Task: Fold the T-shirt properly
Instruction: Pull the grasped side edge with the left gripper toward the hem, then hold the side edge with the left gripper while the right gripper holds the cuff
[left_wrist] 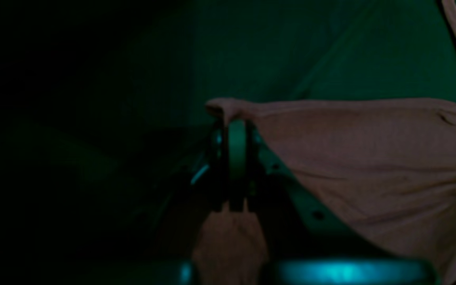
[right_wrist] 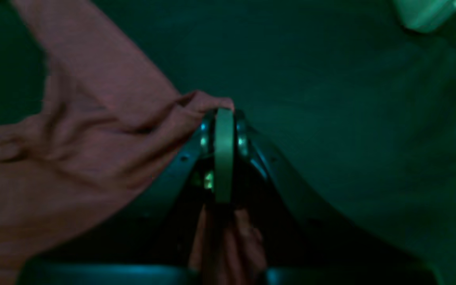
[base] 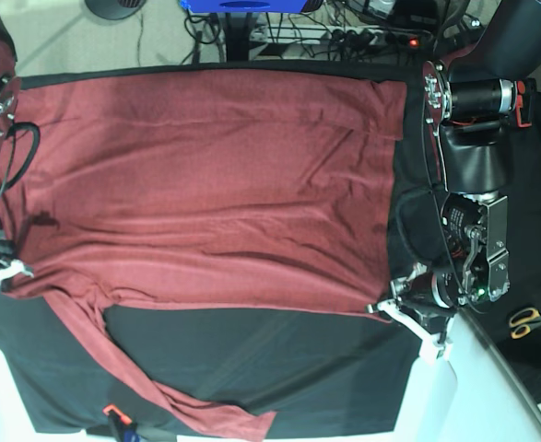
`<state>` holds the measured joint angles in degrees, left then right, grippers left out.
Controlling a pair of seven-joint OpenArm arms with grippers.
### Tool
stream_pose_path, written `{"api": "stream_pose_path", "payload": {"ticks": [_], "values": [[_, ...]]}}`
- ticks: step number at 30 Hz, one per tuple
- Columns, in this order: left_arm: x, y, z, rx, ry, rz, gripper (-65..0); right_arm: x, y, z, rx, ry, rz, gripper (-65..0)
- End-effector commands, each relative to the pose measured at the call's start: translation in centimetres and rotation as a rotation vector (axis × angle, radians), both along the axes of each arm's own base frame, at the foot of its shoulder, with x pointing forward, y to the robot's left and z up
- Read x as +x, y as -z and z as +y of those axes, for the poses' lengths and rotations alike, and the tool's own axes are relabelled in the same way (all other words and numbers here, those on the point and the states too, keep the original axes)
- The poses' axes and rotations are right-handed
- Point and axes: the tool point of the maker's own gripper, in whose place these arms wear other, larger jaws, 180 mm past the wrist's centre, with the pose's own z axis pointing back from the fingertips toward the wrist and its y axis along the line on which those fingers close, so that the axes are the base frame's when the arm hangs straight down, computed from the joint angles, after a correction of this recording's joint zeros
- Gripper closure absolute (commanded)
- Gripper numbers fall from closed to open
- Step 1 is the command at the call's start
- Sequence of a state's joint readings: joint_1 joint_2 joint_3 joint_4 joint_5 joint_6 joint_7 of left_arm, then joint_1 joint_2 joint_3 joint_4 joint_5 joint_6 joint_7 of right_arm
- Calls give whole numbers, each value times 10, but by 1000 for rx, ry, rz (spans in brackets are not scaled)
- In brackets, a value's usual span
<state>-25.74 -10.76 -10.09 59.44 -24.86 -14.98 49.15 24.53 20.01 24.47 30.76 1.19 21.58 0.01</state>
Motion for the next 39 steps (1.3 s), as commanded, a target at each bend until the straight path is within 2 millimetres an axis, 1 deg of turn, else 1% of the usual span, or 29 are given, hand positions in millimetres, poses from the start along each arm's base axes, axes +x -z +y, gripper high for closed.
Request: {"api": "stream_pose_path", "payload": {"ticks": [1,3,6,22,31,33,39], "values": [[19,-31,2,-1,-5,-94,0,16,-28,-15,-28,12,-78,0],[21,-35,1,-2,-3,-104,0,13,-30,-22,-40,18,-74,0],[21,-37,1,0,-2,-110,0,13,-30,-25,-44,22,-72,0],[21,-36,0,-1,-1,-110,0,13,-31,-26,-48,24,-78,0],[21,-36,0,-1,-1,-110,0,16,-34,-26,-49,21,-84,0],[21,-36,0,-1,-1,-110,0,20,-38,-25,-45,19,-93,0],[21,-36,0,-1,-1,-110,0,22,-30,-22,-14,27,-79,0]]}}
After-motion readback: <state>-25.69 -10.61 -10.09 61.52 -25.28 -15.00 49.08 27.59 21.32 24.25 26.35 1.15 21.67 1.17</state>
